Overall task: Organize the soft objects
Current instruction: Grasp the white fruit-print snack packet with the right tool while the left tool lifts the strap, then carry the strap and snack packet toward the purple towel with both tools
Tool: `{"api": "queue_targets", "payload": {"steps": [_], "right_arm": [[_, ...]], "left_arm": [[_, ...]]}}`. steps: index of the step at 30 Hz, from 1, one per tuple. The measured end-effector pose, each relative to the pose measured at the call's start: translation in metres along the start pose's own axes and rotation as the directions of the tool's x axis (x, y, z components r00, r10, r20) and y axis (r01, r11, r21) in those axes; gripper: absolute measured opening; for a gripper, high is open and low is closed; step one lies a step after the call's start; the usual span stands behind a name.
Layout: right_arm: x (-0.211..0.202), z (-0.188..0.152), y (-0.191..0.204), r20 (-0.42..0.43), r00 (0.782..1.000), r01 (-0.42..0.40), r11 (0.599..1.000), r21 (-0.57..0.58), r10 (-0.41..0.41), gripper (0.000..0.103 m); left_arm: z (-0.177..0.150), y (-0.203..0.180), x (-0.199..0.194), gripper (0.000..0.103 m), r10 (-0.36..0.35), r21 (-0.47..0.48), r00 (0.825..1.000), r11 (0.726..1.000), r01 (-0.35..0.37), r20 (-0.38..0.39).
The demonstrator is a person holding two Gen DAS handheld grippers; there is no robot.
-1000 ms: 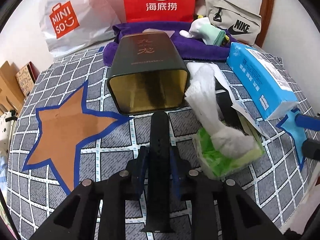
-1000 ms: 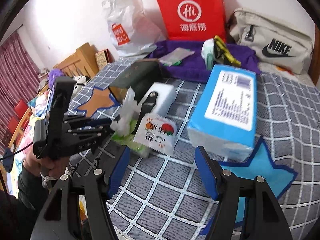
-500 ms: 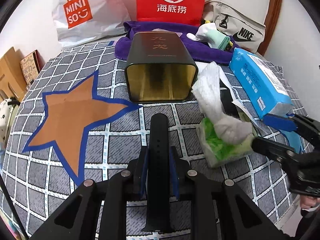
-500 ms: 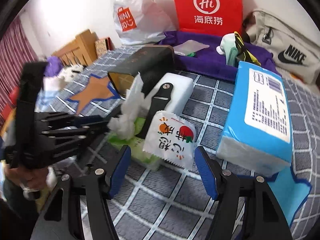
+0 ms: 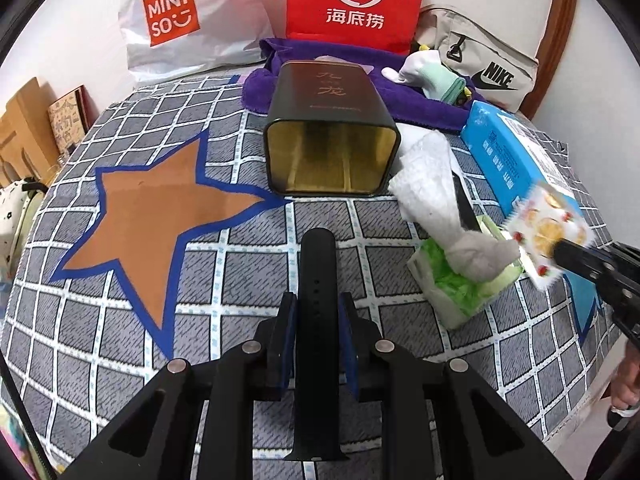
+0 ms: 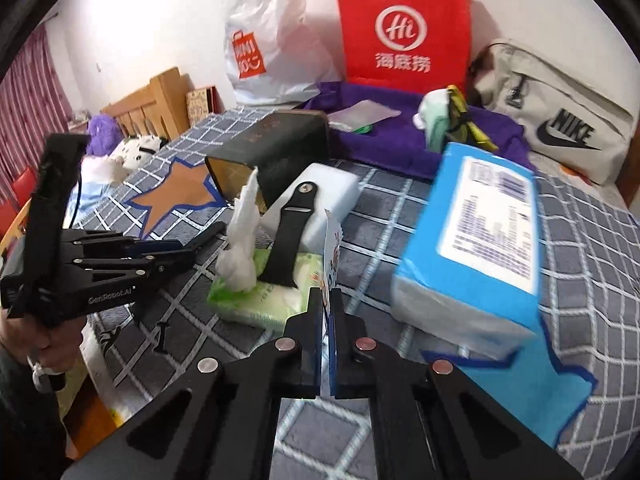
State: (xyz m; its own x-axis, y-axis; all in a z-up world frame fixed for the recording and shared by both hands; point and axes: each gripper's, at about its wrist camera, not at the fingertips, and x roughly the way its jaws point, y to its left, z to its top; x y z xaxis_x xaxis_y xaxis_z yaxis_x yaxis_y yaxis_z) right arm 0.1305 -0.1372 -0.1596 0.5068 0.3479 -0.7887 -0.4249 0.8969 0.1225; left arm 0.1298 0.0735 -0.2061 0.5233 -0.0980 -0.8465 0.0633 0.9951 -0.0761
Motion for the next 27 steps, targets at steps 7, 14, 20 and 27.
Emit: {"api": "queue_targets", "payload": {"steps": [7,14,20,27], "right_arm": [[-0.035,-0.030,-0.025,-0.020,0.998,0.063,0.998,0.014,-0.063,0.002],[-0.029,-0.047,-0.043,-0.037,0.995,0.094,0.995,0.040,-0.092,0.003],[-0.010,-0.049,-0.043,-0.043,0.995,0.089,0.995,0.045,-0.087,0.005],[-0.015,-0.048,-0.038,-0.023,0.998,0.056,0.997,0.045,-0.055,0.002]], "left_arm": [[-0.009,-0.004,-0.003,0.020,0.003,-0.005,1.000,1.000,-0.003,-0.006],[-0.005,-0.005,0.002,0.021,-0.004,0.003,1.000,1.000,0.004,-0.001],[-0.003,-0.003,0.003,0.020,-0.012,-0.017,1.000,1.000,0.012,-0.003],[-0.004,-0.004,-0.005,0.020,-0.019,-0.036,1.000,0.999,0.018,-0.010]]}}
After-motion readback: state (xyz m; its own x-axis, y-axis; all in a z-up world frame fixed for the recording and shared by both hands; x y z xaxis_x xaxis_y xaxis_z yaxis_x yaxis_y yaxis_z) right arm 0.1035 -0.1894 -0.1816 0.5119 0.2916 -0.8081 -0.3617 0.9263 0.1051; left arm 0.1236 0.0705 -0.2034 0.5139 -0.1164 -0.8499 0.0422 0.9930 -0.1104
